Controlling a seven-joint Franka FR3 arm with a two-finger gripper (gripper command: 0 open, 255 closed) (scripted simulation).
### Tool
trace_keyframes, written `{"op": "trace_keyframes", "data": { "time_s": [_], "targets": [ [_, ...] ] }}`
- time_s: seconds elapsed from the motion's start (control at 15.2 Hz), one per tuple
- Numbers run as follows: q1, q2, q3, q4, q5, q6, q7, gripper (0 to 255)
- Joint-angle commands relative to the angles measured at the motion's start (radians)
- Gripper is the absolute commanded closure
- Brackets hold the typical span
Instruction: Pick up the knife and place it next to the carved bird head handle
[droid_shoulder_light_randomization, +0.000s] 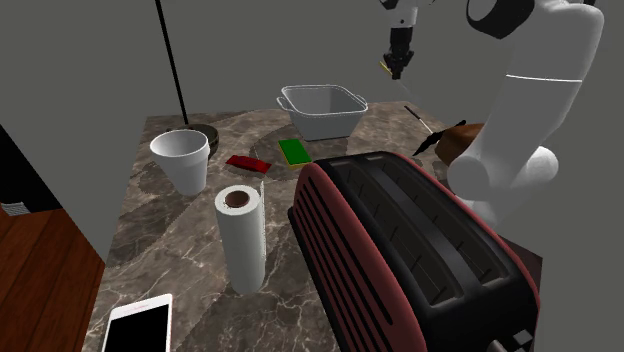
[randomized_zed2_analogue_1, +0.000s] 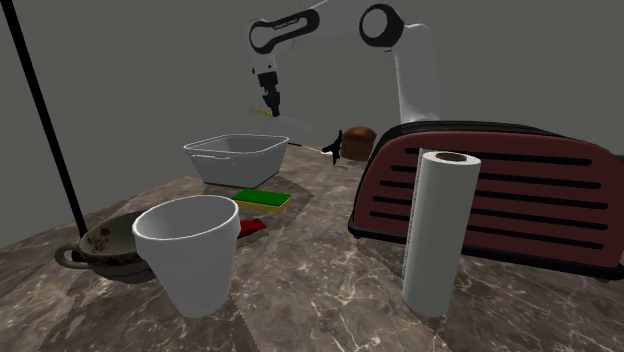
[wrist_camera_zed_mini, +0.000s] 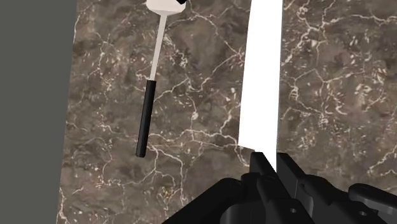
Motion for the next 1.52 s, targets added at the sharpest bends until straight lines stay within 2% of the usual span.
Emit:
{"op": "trace_keyframes", "data": {
  "time_s": [0.0, 0.46, 0.53, 1.45],
  "targets": [
    [-0.028, 0.037, -0.018, 0.049, 0.003, -0.007, -0.047, 255],
    [-0.138, 0.232, -0.061, 0.324, 0.037, -0.072, -0.196, 255],
    [-0.142, 0.239, -0.062, 0.334, 0.038, -0.075, -0.2, 255],
    [-0.135, 0.231, -0.058, 0.134, 0.036, 0.116, -0.179, 255]
  ]
}}
